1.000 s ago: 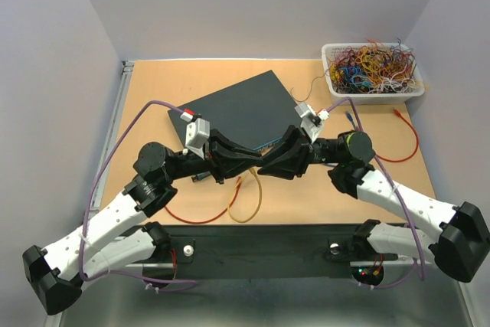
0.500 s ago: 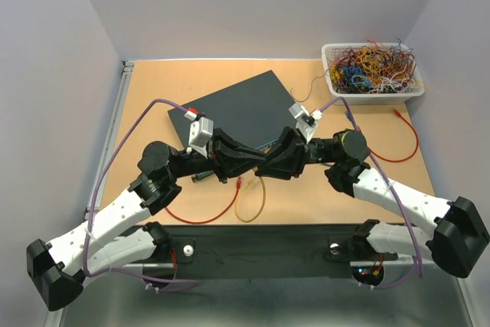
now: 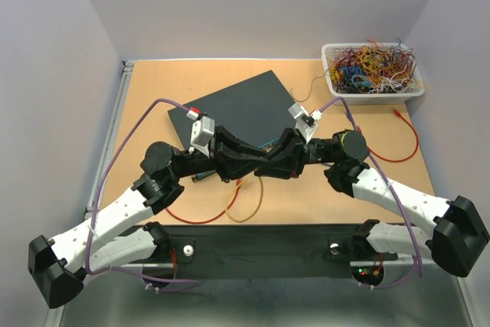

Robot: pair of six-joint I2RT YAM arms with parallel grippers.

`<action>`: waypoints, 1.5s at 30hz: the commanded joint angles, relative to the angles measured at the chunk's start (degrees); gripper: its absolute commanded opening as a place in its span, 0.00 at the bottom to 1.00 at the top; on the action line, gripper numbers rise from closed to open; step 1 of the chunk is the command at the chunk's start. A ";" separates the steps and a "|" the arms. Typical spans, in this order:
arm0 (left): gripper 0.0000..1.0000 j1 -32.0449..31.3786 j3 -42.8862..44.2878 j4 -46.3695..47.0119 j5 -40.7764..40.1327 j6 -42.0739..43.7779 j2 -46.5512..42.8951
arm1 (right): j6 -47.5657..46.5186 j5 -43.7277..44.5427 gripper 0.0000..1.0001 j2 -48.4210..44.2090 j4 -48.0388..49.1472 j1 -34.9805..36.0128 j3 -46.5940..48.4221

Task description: Insert the plug into the switch port

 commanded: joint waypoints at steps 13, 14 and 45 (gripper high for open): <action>0.99 -0.28 -0.90 -7.18 -23.63 4.02 -9.36 | -13.77 9.60 0.01 -4.52 -16.18 0.77 0.59; 0.99 -0.28 -0.55 -9.19 -25.56 4.20 -9.62 | -15.17 10.83 0.01 -4.96 -20.99 0.94 1.03; 0.98 37.40 0.07 -3.34 -28.40 -7.13 18.58 | -30.05 59.37 0.01 18.76 -66.75 9.64 22.31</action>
